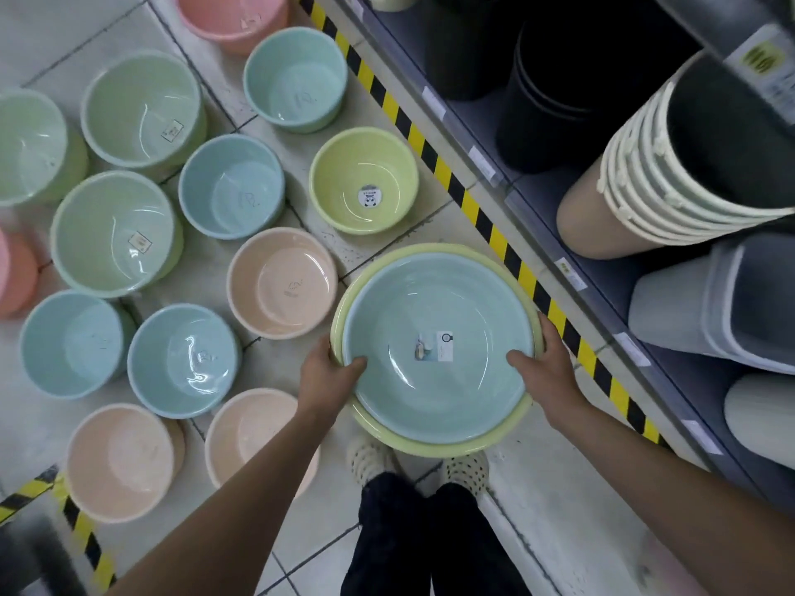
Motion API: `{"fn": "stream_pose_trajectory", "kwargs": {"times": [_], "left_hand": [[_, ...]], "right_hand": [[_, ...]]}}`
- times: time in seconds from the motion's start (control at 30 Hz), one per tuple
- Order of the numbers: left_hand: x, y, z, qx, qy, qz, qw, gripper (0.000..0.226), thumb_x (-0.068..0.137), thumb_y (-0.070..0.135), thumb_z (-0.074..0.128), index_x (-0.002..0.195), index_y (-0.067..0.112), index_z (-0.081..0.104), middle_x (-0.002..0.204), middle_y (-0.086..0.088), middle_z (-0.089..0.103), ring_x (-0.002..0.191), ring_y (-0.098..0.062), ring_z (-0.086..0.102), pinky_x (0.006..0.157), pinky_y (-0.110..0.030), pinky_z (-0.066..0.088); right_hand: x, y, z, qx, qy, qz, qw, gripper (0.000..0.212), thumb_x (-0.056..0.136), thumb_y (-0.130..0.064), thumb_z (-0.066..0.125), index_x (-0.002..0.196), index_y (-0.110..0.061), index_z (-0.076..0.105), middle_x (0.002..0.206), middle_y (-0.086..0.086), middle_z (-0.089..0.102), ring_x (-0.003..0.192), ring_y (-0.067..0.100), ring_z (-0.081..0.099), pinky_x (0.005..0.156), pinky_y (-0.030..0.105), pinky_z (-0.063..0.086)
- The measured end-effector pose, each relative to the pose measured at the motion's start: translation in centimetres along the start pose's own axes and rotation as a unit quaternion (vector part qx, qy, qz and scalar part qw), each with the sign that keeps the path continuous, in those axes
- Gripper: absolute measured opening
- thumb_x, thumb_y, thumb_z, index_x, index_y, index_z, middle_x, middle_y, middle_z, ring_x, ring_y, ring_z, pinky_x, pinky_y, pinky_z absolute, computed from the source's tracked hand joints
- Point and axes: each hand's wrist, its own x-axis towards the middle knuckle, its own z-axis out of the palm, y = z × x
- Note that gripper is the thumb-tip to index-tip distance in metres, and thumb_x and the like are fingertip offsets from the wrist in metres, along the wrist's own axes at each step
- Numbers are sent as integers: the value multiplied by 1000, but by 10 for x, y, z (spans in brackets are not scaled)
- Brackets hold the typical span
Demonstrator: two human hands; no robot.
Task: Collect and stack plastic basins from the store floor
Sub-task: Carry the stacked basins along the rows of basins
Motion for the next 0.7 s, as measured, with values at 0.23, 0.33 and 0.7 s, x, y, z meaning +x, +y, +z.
{"fn": "stream_pose_trajectory", "kwargs": {"times": [0.23, 0.33, 0.7], "left_hand": [[28, 24, 15, 13, -44, -22, 999, 54, 82, 8, 73, 133, 15, 56, 111, -5, 69, 95, -22, 68, 65, -21, 49], [47, 31, 21, 39, -60, -12, 997, 51, 81, 10, 74, 129, 14, 57, 112, -6, 70, 100, -26, 68, 77, -32, 56], [138, 20, 55, 116, -71, -46, 990, 41, 82, 17, 79, 111, 11, 52, 98, -3, 62, 92, -26, 61, 76, -33, 49]], "right_hand": [[18, -21, -14, 5, 17, 24, 1000, 65, 85, -5, 64, 140, -36, 48, 113, -12, 66, 101, 16, 66, 82, 40, 58], [29, -29, -14, 25, 30, 50, 998, 67, 86, -1, 63, 139, -39, 45, 109, -16, 62, 98, 10, 63, 78, 35, 55], [122, -11, 10, 46, 31, 118, 991, 76, 83, 1, 63, 148, -32, 41, 114, -5, 62, 96, 14, 63, 76, 35, 56]]}}
